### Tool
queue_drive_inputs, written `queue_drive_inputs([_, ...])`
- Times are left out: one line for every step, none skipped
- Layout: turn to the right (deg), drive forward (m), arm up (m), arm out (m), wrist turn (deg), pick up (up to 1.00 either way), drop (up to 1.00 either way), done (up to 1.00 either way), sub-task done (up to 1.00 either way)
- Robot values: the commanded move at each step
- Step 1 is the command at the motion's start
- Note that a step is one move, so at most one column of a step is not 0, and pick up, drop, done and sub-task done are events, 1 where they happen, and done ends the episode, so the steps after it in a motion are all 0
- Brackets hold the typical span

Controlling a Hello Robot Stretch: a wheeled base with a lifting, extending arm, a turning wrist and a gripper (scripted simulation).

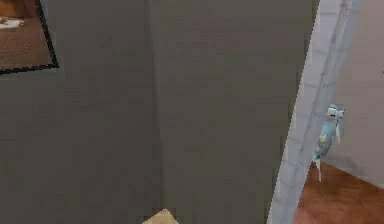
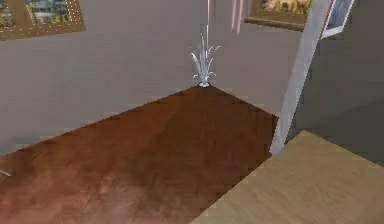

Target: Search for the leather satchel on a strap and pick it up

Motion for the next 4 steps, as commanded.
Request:
queue_drive_inputs([45.0,0.00,0.00,0.00,0.0,0.00,0.00,0.00,0.00])
queue_drive_inputs([33.0,0.00,0.00,0.00,0.0,0.00,0.00,0.00,0.00])
queue_drive_inputs([0.0,0.00,0.50,0.00,0.0,0.00,0.00,0.00,0.00])
queue_drive_inputs([0.0,0.00,0.38,0.00,0.0,0.00,0.00,0.00,0.00])
